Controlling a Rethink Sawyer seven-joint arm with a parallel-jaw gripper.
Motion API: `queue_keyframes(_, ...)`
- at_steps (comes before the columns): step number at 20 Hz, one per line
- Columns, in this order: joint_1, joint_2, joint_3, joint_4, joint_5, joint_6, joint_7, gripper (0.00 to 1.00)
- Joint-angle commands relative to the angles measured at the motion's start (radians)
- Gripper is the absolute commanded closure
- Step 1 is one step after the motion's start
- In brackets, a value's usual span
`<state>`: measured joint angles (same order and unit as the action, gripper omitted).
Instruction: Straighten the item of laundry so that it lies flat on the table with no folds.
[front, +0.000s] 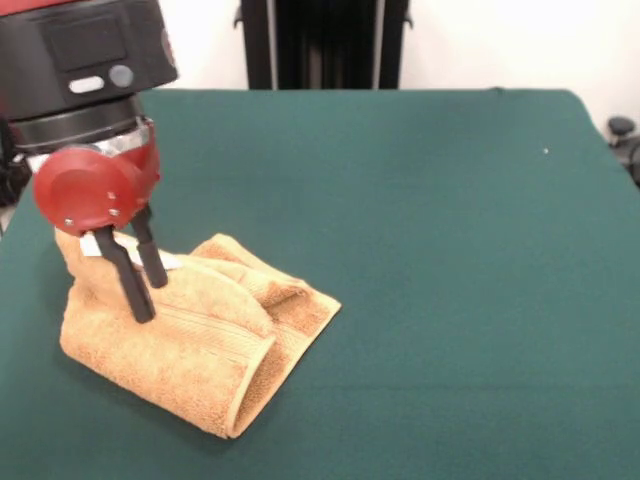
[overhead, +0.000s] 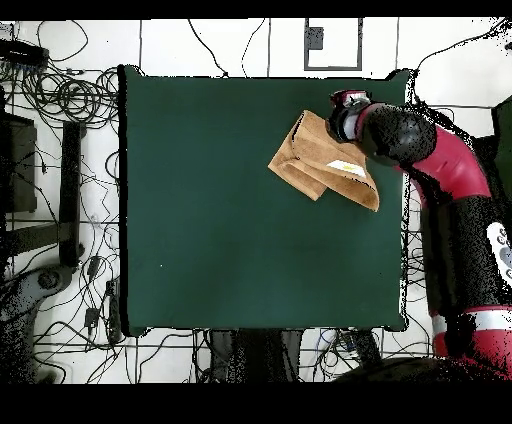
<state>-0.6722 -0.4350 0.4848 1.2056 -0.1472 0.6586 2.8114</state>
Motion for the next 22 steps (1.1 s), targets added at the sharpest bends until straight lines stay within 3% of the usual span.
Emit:
queue_keyframes(1,0.129,0.064,-0.021,-0.02,0.043,0.143,0.032,0.0)
queue_keyframes(6,0.214,0.071,-0.122,-0.132,0.041,0.34,0.114,0.0)
queue_keyframes(13,0.294,0.083,-0.218,-0.251,0.002,0.482,0.163,0.0)
queue_keyframes(18,0.335,0.111,-0.267,-0.316,-0.006,0.554,0.206,0.0)
queue_keyframes(22,0.349,0.134,-0.288,-0.342,-0.013,0.513,0.193,0.0)
